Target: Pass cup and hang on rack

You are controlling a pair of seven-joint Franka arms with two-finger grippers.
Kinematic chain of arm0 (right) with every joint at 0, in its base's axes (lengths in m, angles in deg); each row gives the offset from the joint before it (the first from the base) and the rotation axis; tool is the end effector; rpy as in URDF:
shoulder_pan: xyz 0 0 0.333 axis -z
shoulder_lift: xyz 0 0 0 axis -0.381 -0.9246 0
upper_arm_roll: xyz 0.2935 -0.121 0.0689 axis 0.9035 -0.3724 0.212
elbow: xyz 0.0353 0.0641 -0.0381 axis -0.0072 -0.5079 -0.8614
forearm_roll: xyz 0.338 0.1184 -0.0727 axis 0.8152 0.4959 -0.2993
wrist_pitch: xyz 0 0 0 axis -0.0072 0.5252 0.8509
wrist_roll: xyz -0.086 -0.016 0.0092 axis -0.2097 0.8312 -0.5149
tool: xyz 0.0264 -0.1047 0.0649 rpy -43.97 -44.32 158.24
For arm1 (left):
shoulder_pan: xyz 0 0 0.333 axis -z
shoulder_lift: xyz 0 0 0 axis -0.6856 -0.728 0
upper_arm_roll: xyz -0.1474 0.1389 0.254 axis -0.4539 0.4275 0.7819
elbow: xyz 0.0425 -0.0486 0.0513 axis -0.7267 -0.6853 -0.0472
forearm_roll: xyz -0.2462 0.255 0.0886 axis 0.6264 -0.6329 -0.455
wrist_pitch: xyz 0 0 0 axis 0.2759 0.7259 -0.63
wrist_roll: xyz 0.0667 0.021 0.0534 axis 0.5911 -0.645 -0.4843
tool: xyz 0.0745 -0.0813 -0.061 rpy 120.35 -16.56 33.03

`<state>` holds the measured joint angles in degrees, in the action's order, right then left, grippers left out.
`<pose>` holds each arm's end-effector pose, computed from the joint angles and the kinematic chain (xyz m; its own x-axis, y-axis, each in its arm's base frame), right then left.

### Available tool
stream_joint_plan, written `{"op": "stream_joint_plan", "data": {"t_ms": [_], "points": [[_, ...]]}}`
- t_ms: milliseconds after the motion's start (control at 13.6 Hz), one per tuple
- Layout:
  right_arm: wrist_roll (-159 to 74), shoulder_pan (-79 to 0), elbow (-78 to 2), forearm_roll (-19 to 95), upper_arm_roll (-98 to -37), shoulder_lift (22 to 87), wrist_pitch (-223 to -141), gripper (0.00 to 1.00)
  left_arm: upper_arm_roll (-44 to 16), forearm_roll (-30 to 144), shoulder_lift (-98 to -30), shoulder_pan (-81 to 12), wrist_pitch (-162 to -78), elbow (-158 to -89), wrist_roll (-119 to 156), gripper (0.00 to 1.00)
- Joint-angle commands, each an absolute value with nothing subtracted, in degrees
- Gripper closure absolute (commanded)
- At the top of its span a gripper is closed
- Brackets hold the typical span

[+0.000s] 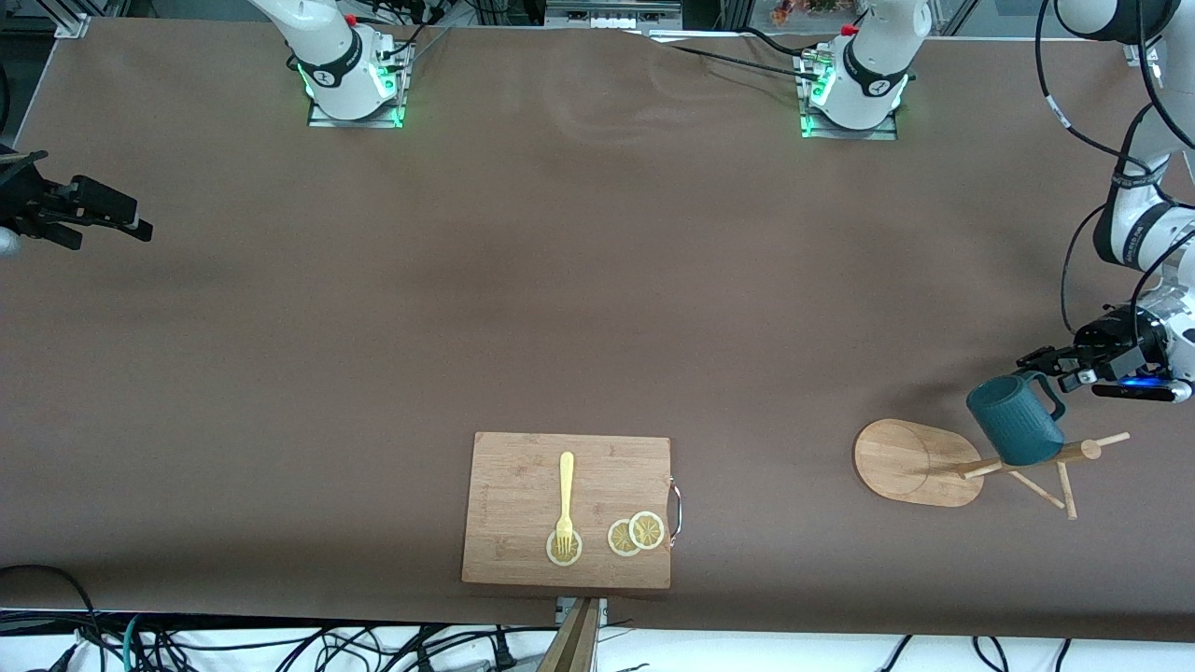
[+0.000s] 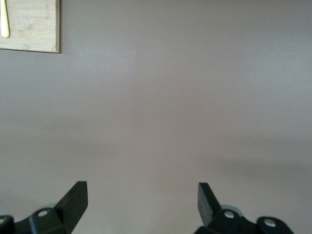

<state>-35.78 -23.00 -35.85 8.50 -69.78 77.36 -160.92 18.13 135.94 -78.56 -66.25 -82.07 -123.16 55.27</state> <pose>0.5275 -0.0532 0.5664 0.9975 0.0674 -0.0234 0.0638 -0.9896 -0.1290 0.5774 0.2287 0.2529 0.8541 0.4108 -0.3189 0.3050 0.1009 0.9470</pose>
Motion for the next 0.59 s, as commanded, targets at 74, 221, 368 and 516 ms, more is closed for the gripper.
{"op": "stream_joint_plan", "data": {"t_ms": [74,221,368,516], "points": [[-35.0,-22.9,-35.4,9.6,-69.8,77.2,-160.6,0.0,19.4,124.4,-75.1,-67.0,-78.9,-123.1,56.0,0.0],[-35.0,-22.9,-35.4,9.6,-69.9,77.2,-160.5,0.0,20.8,113.7,-71.1,-66.7,-77.0,-123.0,55.9,0.0],[-35.0,-22.9,-35.3,9.6,-69.9,77.2,-160.6,0.0,20.7,101.6,-67.8,-66.5,-76.3,-122.6,55.9,0.0],[-35.0,-23.0,-35.3,9.6,-69.8,77.2,-160.7,0.0,20.5,90.8,-64.8,-65.3,-75.3,-122.5,56.1,0.0]]}}
